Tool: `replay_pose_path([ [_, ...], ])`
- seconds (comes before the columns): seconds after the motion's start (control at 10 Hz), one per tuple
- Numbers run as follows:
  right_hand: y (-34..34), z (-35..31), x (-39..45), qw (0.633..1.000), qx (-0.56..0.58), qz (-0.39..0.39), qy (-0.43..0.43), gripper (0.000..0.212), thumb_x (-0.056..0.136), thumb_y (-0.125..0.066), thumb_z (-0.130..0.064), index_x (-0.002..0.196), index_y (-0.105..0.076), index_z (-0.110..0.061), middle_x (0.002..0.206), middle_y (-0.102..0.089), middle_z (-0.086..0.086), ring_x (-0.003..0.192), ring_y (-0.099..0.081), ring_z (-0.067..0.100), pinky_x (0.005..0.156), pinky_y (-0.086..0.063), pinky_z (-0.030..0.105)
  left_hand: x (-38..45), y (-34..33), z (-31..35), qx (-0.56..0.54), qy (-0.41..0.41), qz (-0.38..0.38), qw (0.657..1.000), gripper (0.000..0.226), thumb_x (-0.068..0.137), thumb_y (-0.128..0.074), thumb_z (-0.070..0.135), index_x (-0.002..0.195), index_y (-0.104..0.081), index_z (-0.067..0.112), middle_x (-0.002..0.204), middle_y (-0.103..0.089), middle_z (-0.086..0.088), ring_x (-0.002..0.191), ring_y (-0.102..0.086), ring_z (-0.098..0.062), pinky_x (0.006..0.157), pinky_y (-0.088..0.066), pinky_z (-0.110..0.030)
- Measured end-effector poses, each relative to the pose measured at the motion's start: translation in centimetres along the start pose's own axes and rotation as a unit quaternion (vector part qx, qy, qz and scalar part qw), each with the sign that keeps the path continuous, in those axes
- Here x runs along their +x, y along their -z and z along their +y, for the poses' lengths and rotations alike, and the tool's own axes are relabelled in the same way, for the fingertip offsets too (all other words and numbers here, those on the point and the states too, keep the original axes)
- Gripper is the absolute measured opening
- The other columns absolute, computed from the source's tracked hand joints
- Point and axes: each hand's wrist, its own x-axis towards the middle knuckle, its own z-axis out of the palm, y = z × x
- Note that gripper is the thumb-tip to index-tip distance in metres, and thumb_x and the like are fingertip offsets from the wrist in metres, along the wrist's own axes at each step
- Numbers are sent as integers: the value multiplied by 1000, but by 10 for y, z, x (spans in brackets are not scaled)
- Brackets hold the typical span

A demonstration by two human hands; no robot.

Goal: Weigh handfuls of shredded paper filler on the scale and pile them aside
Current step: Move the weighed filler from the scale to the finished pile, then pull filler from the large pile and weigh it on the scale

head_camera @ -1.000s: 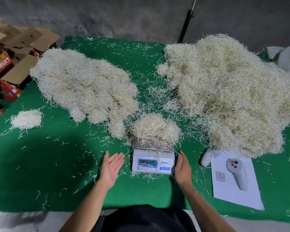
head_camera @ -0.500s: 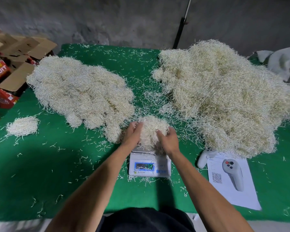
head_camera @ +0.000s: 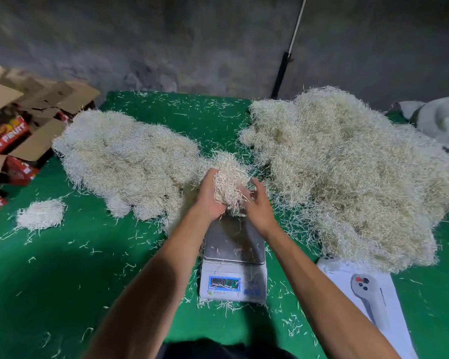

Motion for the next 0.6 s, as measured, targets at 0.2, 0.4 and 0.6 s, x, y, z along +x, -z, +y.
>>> replay_pose_path([
  [0.2,9,4,15,998,2,57,17,30,106,-54,-34,108,-68,-7,99,-71,5,83,-68,9,75,-54,23,5,-5,1,119,15,26,992,55,89,-75,22,137,-47,18,122,-70,-17,106,-71,-34,93,-56,-54],
  [0.4,102,8,66,931,248,216,-159,25,110,-43,-16,92,-55,-2,76,-57,10,62,-58,16,67,-55,31,22,37,4,222,-64,168,958,101,84,-76,-1,159,-17,31,158,-32,-6,142,-40,-34,115,-40,-52],
  [0.6,132,0,80,978,136,122,-104,20,109,-44,-20,99,-54,-5,92,-58,12,93,-59,24,91,-58,44,40,33,-3,102,-56,142,983,107,78,-87,15,158,-19,37,163,-20,-5,147,-28,-21,120,-30,-48],
])
